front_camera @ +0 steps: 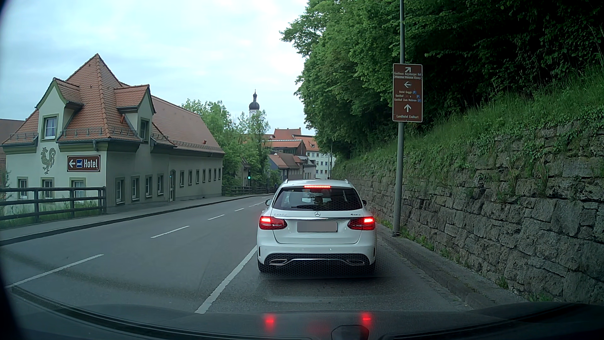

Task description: Follow the waypoints while adhering to traffic rules and regulations

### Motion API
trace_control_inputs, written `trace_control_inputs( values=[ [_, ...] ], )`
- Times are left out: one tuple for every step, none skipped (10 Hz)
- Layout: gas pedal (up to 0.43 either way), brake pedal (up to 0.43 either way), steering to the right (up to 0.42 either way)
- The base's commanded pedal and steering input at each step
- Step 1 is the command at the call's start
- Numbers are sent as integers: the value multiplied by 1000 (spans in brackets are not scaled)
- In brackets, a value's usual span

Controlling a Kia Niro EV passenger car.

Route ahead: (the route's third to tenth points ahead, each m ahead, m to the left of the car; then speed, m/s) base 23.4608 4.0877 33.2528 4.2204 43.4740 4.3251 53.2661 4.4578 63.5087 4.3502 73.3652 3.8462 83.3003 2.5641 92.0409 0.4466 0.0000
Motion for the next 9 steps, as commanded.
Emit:
trace_control_inputs(
  values=[
    [0,226,-9],
    [0,232,-9],
    [0,232,-9],
    [0,226,-9],
    [0,226,-9],
    [0,232,-9],
    [0,232,-9],
    [0,232,-9],
    [0,226,-9]
  ],
)
